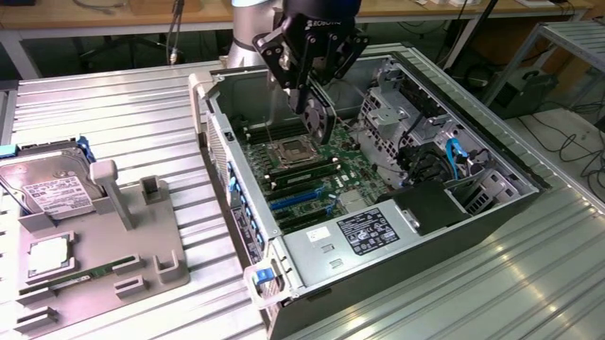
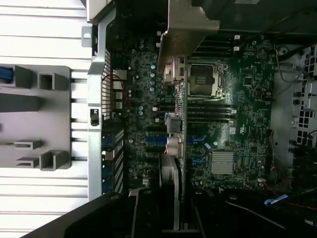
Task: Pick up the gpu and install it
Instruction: 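Pick up the gpu and move the gpu toward the slot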
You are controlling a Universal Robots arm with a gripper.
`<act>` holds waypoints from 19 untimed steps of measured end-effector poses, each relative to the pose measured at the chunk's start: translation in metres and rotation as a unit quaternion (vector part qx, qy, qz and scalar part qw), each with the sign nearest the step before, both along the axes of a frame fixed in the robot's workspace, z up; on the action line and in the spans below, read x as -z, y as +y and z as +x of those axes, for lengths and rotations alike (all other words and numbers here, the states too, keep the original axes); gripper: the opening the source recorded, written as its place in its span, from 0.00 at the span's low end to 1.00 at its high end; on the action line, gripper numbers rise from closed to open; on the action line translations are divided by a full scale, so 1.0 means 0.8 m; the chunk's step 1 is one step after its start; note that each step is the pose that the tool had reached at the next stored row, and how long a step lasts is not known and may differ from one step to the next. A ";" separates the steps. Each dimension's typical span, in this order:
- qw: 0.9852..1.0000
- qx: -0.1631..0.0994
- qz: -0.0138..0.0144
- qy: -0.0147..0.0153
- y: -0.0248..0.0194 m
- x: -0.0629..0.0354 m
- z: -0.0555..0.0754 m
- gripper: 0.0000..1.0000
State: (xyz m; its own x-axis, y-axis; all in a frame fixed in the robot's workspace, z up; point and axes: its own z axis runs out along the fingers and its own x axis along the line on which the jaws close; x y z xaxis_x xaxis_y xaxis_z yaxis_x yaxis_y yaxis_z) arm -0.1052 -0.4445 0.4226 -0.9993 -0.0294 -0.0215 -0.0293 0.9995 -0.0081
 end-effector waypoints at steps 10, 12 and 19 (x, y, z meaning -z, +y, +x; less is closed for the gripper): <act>1.000 0.000 0.000 0.000 0.0000 0.000 0.014 0.28; 1.000 0.000 0.000 0.000 0.0000 0.000 0.017 0.28; 1.000 0.000 0.000 0.000 0.0000 0.000 0.030 0.28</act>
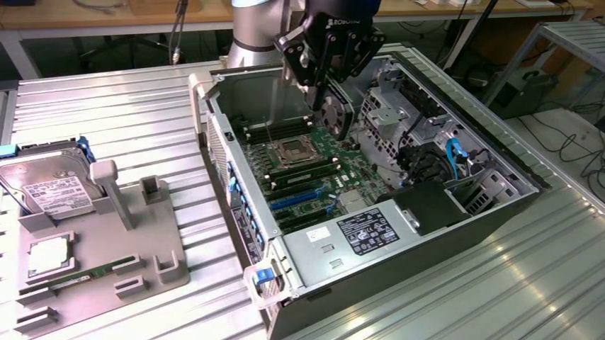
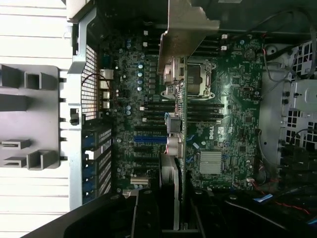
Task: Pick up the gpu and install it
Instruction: 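Pick up the gpu and move the gpu toward the slot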
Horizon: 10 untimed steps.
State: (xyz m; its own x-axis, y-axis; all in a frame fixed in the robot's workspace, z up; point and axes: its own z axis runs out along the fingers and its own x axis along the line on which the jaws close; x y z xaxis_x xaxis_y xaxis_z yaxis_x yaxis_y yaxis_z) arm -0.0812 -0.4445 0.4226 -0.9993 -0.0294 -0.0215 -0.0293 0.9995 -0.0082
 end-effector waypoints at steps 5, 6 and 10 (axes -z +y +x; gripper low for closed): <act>1.000 0.000 0.000 0.000 0.0000 0.000 0.008 0.28; 1.000 0.000 0.000 0.000 0.0000 0.000 0.009 0.28; 1.000 0.000 0.000 0.000 0.0000 0.000 0.015 0.28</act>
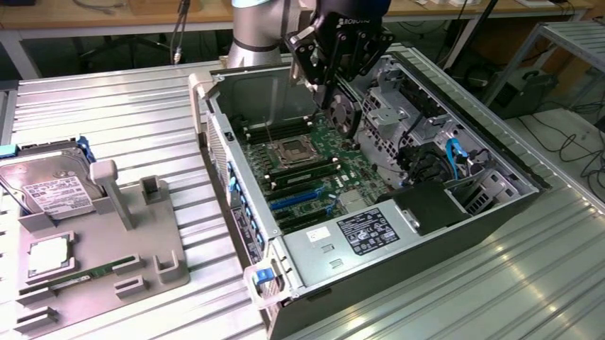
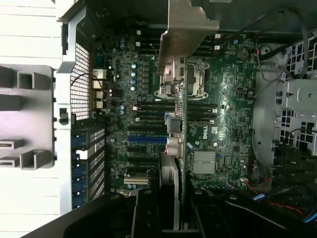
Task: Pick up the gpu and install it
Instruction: 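Pick up the gpu and move the gpu toward the slot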
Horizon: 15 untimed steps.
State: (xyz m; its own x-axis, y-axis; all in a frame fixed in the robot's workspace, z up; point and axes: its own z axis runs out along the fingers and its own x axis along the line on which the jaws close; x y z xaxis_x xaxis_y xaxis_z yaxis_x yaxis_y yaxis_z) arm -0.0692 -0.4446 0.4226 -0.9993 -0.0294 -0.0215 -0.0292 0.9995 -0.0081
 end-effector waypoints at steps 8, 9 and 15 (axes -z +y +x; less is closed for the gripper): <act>1.000 0.000 0.000 0.000 0.0001 0.000 0.009 0.28; 1.000 0.000 0.000 0.000 0.0001 0.000 0.010 0.28; 1.000 0.000 0.000 0.000 0.0000 0.000 0.017 0.28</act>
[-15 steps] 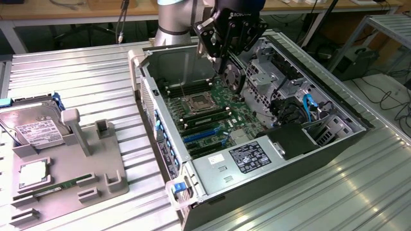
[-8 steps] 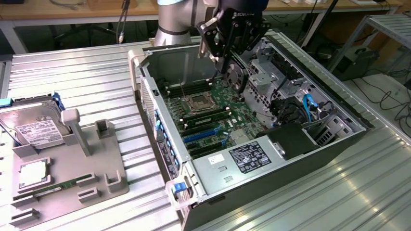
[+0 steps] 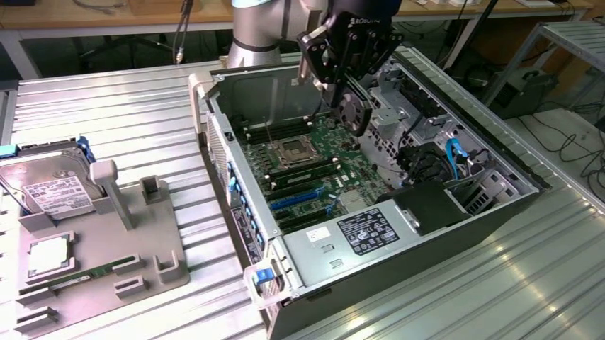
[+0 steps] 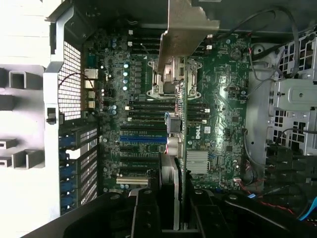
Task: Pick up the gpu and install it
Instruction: 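Pick up the gpu and move the gpu toward the slot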
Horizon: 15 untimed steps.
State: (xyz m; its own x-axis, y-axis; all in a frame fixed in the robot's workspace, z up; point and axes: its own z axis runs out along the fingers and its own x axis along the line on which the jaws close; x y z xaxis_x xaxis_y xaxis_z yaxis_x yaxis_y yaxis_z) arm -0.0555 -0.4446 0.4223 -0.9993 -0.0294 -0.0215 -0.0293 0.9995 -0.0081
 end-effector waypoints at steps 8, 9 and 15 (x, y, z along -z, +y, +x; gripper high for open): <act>1.000 0.000 0.000 0.000 0.0001 0.000 0.011 0.28; 1.000 0.000 0.000 0.000 0.0000 0.000 0.013 0.28; 1.000 0.000 0.000 0.000 0.0000 0.001 0.023 0.28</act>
State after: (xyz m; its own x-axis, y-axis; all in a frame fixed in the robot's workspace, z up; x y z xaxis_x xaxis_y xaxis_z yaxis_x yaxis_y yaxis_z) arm -0.0374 -0.4446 0.4214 -0.9993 -0.0295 -0.0216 -0.0293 0.9995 -0.0081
